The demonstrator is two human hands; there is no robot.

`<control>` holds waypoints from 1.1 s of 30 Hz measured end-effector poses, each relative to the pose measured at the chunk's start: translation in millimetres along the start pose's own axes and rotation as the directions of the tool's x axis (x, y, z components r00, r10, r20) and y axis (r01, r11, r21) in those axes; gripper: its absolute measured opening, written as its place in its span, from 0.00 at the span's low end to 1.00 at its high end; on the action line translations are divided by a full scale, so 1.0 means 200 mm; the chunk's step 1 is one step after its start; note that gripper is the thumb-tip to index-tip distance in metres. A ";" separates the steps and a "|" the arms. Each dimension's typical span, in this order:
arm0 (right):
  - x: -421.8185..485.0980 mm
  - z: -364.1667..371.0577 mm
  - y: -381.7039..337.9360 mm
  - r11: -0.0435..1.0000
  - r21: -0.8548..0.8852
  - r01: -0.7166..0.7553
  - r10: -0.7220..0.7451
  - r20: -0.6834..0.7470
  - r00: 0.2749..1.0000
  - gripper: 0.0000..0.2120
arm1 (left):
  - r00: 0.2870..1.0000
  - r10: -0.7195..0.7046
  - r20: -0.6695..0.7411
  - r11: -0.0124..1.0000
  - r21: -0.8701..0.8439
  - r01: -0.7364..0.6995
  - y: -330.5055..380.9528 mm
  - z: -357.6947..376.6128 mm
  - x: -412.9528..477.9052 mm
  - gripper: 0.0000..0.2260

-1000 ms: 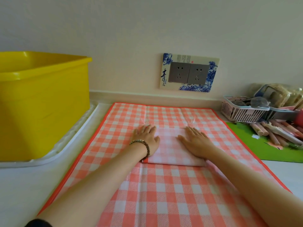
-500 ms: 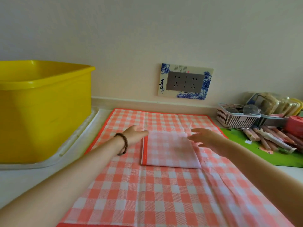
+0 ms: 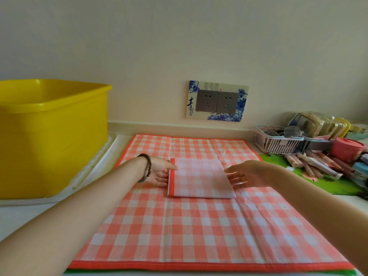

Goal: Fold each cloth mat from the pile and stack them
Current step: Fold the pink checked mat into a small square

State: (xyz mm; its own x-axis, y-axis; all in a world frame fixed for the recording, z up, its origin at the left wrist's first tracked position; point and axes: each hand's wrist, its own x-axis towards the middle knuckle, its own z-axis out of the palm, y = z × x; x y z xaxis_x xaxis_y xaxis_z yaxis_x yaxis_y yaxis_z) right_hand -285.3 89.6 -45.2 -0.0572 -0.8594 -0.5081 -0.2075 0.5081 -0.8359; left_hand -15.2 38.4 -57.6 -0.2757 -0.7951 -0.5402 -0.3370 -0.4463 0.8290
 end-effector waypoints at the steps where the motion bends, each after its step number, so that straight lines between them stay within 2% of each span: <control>1: 0.00 0.01 0.00 0.999 0.036 -0.006 0.007 -0.010 1.000 0.15 | 1.000 -0.010 -0.012 1.000 0.002 0.010 0.00 0.01 0.00 0.19; 4: 0.01 0.02 0.02 0.986 0.170 -0.001 0.008 -0.037 0.999 0.17 | 0.999 -0.005 -0.041 1.000 -0.014 0.005 -0.01 0.04 0.00 0.12; 7: 0.00 0.01 0.05 0.982 0.187 0.020 -0.012 -0.046 0.999 0.19 | 0.999 0.030 -0.034 0.999 -0.032 -0.031 -0.01 0.08 0.00 0.10; 9: -0.01 -0.01 0.07 0.983 0.176 0.043 -0.033 -0.055 0.998 0.21 | 0.995 0.067 -0.075 0.996 0.064 -0.062 0.00 0.12 -0.01 0.13; 11: -0.03 -0.04 0.08 0.984 0.171 0.059 -0.048 -0.065 0.997 0.21 | 0.989 0.111 -0.101 0.956 0.283 -0.078 0.02 0.14 0.01 0.24; 12: -0.04 -0.06 0.09 0.983 0.170 0.070 -0.058 -0.071 0.996 0.20 | 0.987 0.130 -0.097 0.940 0.328 -0.092 0.03 0.17 0.01 0.28; 13: -0.06 -0.08 0.09 0.981 0.176 0.086 -0.073 -0.079 0.994 0.18 | 0.985 0.146 -0.089 0.933 0.343 -0.107 0.04 0.18 0.03 0.29; 15: -0.11 -0.15 0.10 0.974 0.191 0.122 -0.104 -0.104 0.989 0.14 | 0.978 0.203 -0.059 0.924 0.341 -0.171 0.05 0.26 0.02 0.26; 19: -0.22 -0.34 0.10 0.971 0.168 0.167 -0.143 -0.146 0.979 0.08 | 0.968 0.238 0.079 0.971 -0.020 -0.237 0.09 0.45 -0.01 0.04; 22: -0.33 -0.52 0.10 0.979 0.099 0.178 -0.156 -0.201 0.967 0.02 | 0.952 0.265 0.154 0.959 -0.143 -0.244 0.15 0.63 -0.05 0.04; 25: -0.45 -0.72 0.09 0.984 0.041 0.171 -0.156 -0.242 0.958 0.07 | 0.935 0.292 0.203 0.944 -0.216 -0.248 0.22 0.81 -0.03 0.04; 30: -0.56 -1.05 0.16 0.995 -0.010 0.100 -0.097 -0.363 0.927 0.11 | 0.923 0.297 0.245 0.940 -0.245 -0.237 0.30 1.16 -0.01 0.03; 33: -0.55 -1.21 0.26 0.999 -0.020 0.028 -0.033 -0.415 0.909 0.14 | 0.917 0.265 0.298 0.958 -0.193 -0.214 0.31 1.33 0.03 0.03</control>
State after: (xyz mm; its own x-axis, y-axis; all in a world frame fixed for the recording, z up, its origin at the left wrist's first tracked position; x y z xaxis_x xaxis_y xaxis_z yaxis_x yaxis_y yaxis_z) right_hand -526.1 196.5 17.3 -0.4503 -0.8222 -0.3481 -0.2282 0.4829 -0.8454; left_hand -277.0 114.4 -47.7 -0.6108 -0.7247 -0.3189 -0.0904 -0.3363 0.9374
